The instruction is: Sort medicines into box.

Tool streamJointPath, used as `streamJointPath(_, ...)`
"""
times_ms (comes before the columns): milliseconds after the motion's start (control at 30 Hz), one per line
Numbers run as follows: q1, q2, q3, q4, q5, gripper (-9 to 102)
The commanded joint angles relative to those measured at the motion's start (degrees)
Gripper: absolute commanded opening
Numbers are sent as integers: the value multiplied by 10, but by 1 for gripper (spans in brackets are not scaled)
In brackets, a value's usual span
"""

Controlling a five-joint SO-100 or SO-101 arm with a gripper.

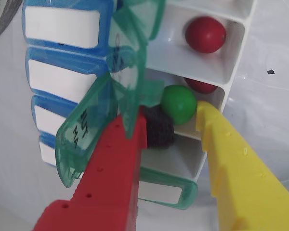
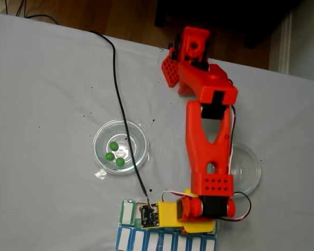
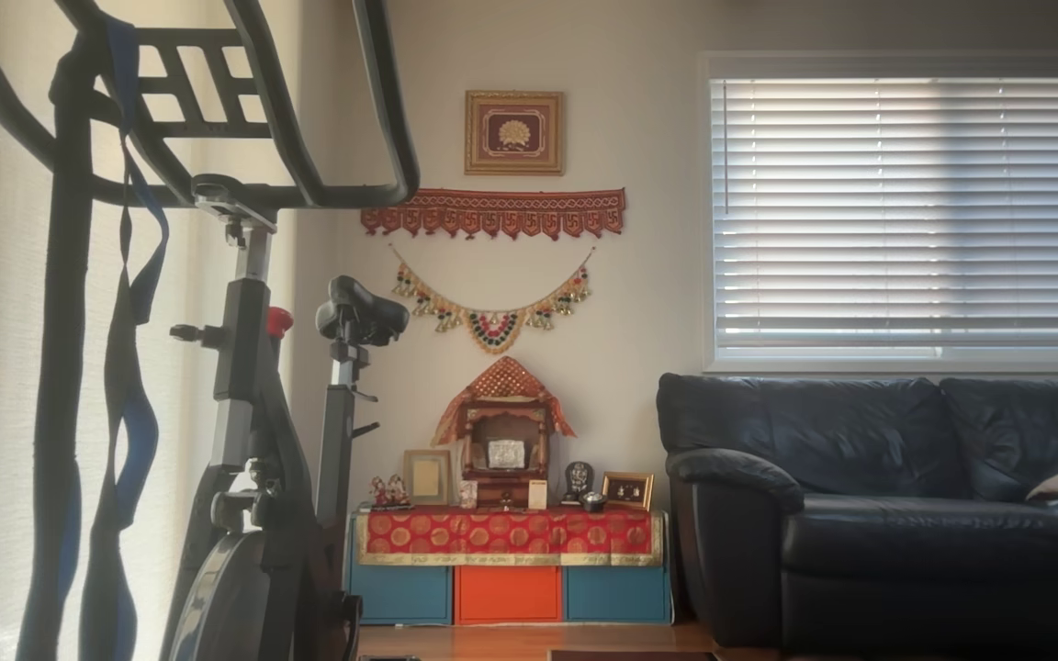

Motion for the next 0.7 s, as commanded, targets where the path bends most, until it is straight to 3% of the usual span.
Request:
streamJointPath(0,-12,91,33,-36,7,1)
streamJointPath(333,-7,112,51,-43,3,2)
streamJointPath(467,-4,67,-30,28,-10,16)
streamJointPath(667,-3,46,-66,60,-16,21)
